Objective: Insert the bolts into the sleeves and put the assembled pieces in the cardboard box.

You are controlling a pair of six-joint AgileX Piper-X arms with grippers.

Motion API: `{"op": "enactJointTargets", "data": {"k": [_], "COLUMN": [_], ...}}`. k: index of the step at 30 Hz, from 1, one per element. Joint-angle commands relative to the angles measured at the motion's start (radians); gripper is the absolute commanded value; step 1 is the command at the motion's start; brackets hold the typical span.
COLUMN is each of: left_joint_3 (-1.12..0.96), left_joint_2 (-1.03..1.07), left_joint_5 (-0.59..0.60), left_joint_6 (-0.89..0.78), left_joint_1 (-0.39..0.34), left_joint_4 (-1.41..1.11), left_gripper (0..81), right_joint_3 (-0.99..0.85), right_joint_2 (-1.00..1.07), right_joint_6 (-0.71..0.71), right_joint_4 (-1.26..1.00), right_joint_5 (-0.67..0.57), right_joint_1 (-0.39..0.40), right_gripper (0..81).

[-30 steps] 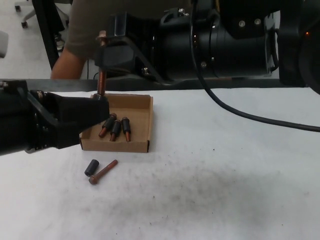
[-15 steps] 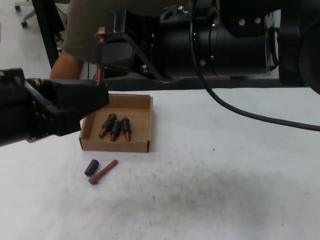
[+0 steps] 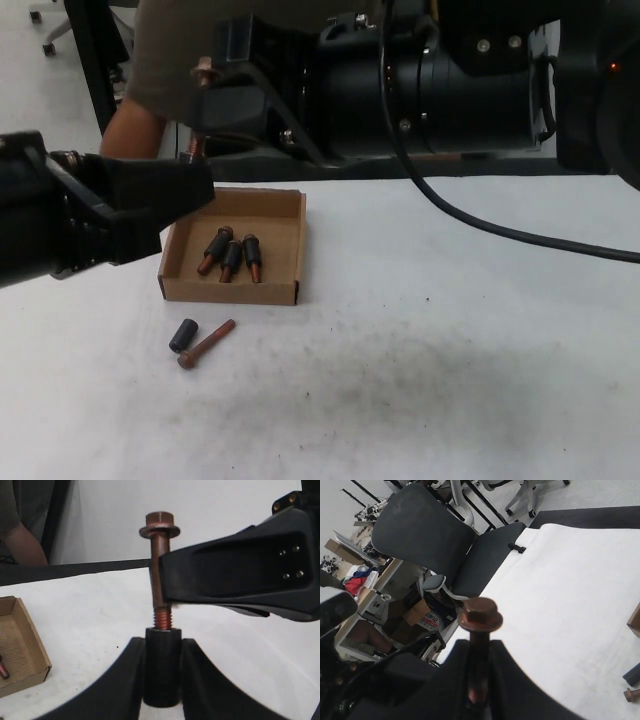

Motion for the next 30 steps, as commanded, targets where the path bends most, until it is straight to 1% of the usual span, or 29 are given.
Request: {"op": "enactJointTargets", "data": {"k": [1,6,14,15,16,18,20,21,22,30], "left_joint_3": [-0.001,-0.001,-0.001,-0.001,-0.001,-0.001,-0.001,-0.001,-0.001,-0.001], "left_joint_2": [-0.009,-0.009,-0.009,-0.009,-0.009,-0.009,-0.009,-0.009,-0.009,-0.009], "left_joint_5": [-0.026,-0.033,-0.033,-0.033,-0.033,-0.033,-0.033,-0.033,-0.033,-0.033], "left_joint_6": [-0.001,-0.001,0.004,0.010,0.019,0.031,0.031,0.031,0.031,0.031], "left_joint_1": [-0.001,-0.001,-0.001,-0.001,-0.001,-0.001,-0.001,-0.001,-0.001,-0.001], "left_joint_4": [-0.016,-0.016,-0.016,-0.016,-0.016,-0.016,-0.016,-0.016,-0.016,-0.025], "left_gripper": [0.8,0.8,0.8,0.8,0.8,0.8,0.8,0.8,0.8,0.8], "right_joint_3": [-0.004,-0.004,-0.004,-0.004,-0.004,-0.004,-0.004,-0.004,-0.004,-0.004], "right_joint_2": [-0.007,-0.007,-0.007,-0.007,-0.007,-0.012,-0.016,-0.019,-0.021,-0.034], "right_joint_6": [-0.019,-0.104,-0.109,-0.109,-0.109,-0.109,-0.109,-0.117,-0.125,-0.153], "right_joint_4": [-0.007,-0.007,-0.005,-0.005,-0.005,-0.001,0.012,0.019,0.025,0.065], "right_joint_5": [-0.024,-0.024,-0.029,-0.030,-0.034,-0.036,-0.036,-0.036,-0.036,-0.028], "right_joint_1": [0.013,0.036,0.044,0.044,0.044,0.047,0.047,0.047,0.047,0.047], "right_gripper": [0.2,0.2,0.1,2.0,6.0,18.2,35.6,42.2,44.7,44.7]}}
